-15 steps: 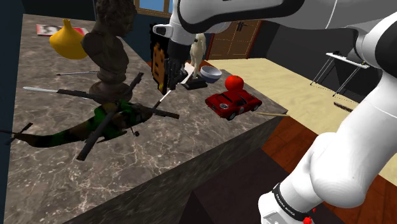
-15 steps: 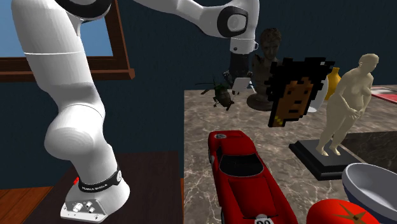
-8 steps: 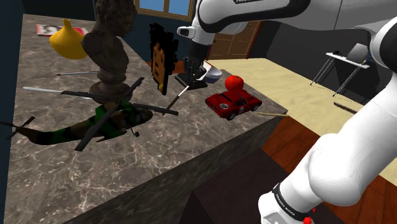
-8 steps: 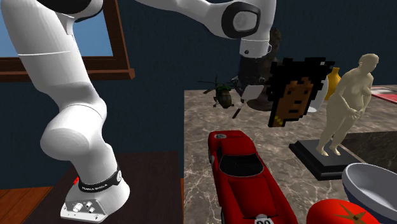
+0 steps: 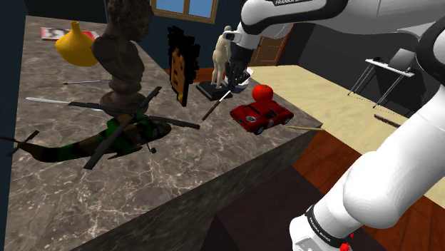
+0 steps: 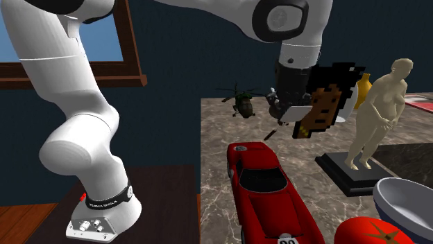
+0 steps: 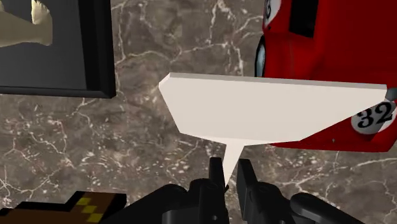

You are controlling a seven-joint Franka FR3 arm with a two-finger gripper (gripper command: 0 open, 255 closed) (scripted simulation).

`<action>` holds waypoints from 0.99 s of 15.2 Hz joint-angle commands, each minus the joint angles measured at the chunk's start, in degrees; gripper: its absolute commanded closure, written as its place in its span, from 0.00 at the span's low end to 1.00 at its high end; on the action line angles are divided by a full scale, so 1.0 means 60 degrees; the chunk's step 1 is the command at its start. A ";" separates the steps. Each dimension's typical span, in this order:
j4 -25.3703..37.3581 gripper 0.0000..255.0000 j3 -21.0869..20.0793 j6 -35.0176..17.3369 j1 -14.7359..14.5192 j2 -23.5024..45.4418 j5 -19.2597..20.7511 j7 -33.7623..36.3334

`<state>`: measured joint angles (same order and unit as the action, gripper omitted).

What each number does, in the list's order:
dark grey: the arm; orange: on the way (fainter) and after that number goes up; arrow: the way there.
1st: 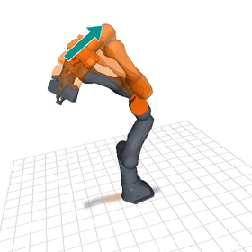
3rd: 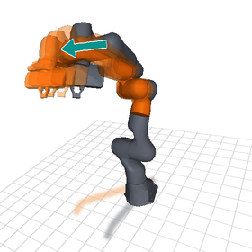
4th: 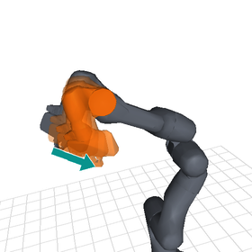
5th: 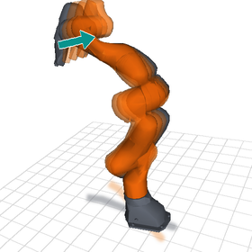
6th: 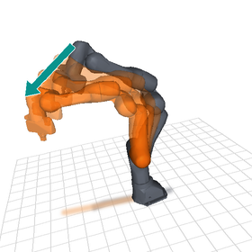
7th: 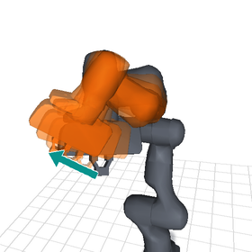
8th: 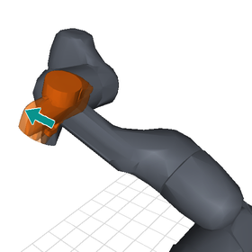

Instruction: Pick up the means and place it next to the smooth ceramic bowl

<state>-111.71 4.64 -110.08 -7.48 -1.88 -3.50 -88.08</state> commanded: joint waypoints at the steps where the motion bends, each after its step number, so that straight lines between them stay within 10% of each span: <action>1: 0.0069 1.00 0.0239 0.0029 0.0223 0.0065 -0.0003 -0.0478; 15: -0.0529 1.00 0.0702 -0.1080 0.0669 0.0641 -0.0118 -0.1501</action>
<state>-114.20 8.88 -115.69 -3.44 1.81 -4.16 -97.07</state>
